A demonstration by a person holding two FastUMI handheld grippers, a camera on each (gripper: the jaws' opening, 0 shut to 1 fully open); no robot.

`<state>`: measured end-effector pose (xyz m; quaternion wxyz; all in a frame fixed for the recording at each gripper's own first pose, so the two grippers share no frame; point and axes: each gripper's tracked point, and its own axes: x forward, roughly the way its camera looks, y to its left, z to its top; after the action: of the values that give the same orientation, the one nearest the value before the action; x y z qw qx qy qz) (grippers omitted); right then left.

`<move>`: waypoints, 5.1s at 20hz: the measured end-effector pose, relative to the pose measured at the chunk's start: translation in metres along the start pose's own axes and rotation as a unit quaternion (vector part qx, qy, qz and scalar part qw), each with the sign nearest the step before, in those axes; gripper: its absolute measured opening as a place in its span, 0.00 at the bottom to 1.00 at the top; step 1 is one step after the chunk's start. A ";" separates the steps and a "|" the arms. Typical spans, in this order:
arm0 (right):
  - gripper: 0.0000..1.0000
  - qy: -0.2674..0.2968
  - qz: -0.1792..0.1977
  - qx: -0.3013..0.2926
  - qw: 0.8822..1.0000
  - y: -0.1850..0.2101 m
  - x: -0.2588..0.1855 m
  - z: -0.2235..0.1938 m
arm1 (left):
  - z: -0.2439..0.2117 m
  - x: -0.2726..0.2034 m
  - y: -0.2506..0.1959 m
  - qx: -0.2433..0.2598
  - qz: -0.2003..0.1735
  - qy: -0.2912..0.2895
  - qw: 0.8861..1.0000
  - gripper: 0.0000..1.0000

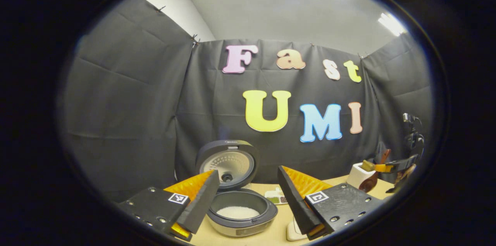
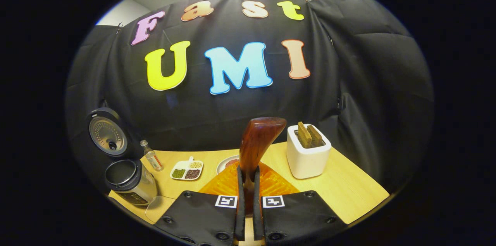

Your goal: Close the left gripper, press the button to open the rice cooker; take a wooden spoon from the chopstick holder with the right hand, scoop a spoonful of rice and pour it into the rice cooker, then put the wooden spoon back into the chopstick holder.

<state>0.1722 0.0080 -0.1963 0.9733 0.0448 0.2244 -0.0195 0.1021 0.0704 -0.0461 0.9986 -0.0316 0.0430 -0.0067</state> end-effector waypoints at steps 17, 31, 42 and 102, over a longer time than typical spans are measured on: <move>0.12 0.105 0.000 0.004 0.994 -0.032 0.003 -0.118 | 0.013 -0.021 0.005 0.025 0.021 0.002 0.999 0.93; 0.97 -0.008 -0.084 -0.111 0.990 -0.079 -0.045 -0.027 | 0.021 -0.005 -0.014 0.016 0.005 -0.010 1.000 0.93; 0.98 -0.075 -0.110 -0.079 0.988 -0.074 -0.085 0.034 | 0.063 0.119 0.025 0.033 0.027 -0.032 0.999 0.94; 0.97 -0.022 -0.048 -0.102 0.993 -0.062 -0.130 -0.024 | -0.182 0.098 -0.007 0.002 0.008 0.169 0.986 0.96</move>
<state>0.0414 -0.0493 -0.1652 0.9753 -0.0662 0.2060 -0.0442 0.1844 0.0508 -0.2351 0.9769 -0.0280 0.2116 -0.0039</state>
